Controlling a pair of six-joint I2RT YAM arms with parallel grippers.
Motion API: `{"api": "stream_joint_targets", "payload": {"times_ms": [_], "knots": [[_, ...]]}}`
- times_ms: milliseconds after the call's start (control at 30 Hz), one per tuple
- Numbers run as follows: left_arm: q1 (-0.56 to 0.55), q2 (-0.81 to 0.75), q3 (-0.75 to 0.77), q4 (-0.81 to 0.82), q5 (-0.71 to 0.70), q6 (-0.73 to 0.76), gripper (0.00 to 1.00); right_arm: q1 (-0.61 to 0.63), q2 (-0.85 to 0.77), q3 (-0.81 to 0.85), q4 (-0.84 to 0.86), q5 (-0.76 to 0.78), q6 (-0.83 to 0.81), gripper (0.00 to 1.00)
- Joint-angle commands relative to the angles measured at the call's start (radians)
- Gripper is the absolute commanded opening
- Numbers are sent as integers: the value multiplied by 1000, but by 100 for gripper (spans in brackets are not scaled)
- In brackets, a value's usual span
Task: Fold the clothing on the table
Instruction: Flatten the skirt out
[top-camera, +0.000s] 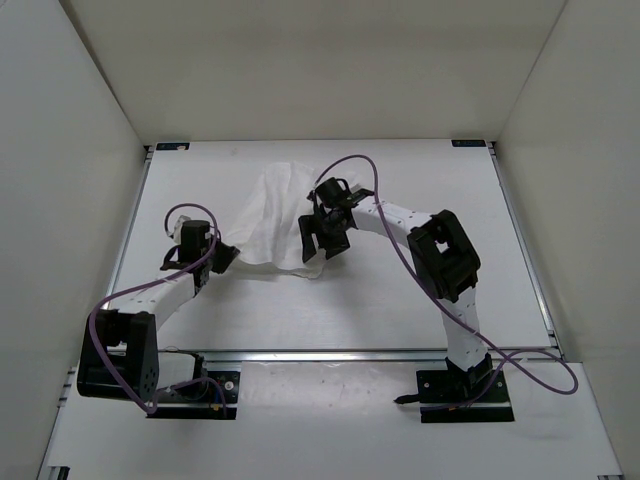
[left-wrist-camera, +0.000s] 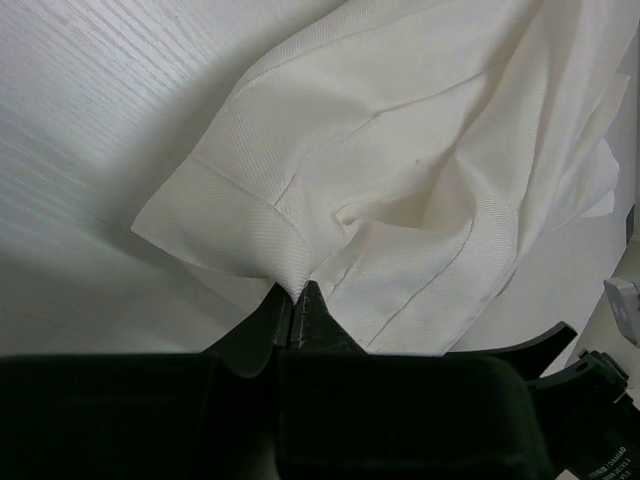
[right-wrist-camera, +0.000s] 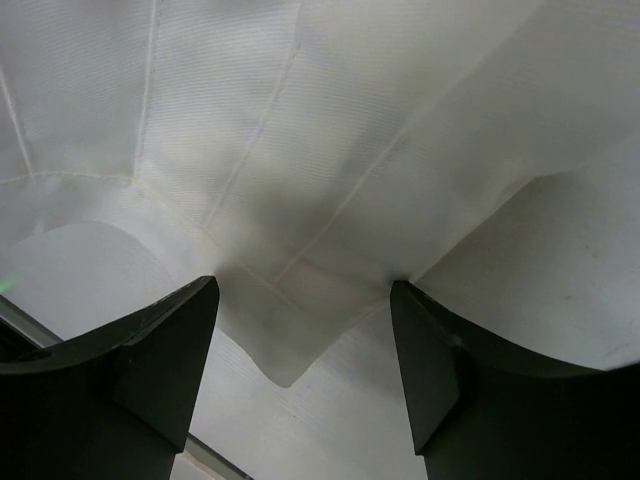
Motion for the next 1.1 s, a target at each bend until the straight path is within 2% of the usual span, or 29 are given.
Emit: {"api": "stream_joint_targets", "payload": {"times_ms": [0,100,167,200,233,267,300,367,533,667,933,1067], "knots": [[8,-25,20,39,32,-27,0,-11,-18,-11,-26,11,-3,70],[17,-23,25,43,29,-31,0,-8,-10,-1,-33,15,-16,67],[17,-23,25,40,26,-30,0,-11,-7,-10,-13,-9,-17,46],[20,-21,22,45,30,-30,0,-14,5,-7,-16,-15,-16,40],[17,-21,19,45,32,-34,0,-15,13,2,-18,-15,-19,23],[16,-23,17,42,35,-39,0,-17,34,0,-24,-15,-17,13],[19,-23,17,43,37,-42,0,-14,33,15,-32,-15,-29,11],[14,-18,16,68,38,-41,0,-20,52,23,-39,-24,-31,2],[16,-14,3,72,47,-50,0,-21,46,23,-42,-9,-45,0],[-4,-5,-6,92,60,-65,0,-72,-33,-24,-43,9,-34,0],[-78,-14,28,56,89,-13,0,-290,-357,-338,2,61,-45,0],[-108,-37,-15,66,113,-54,0,-388,-506,-473,60,26,-69,0]]}}
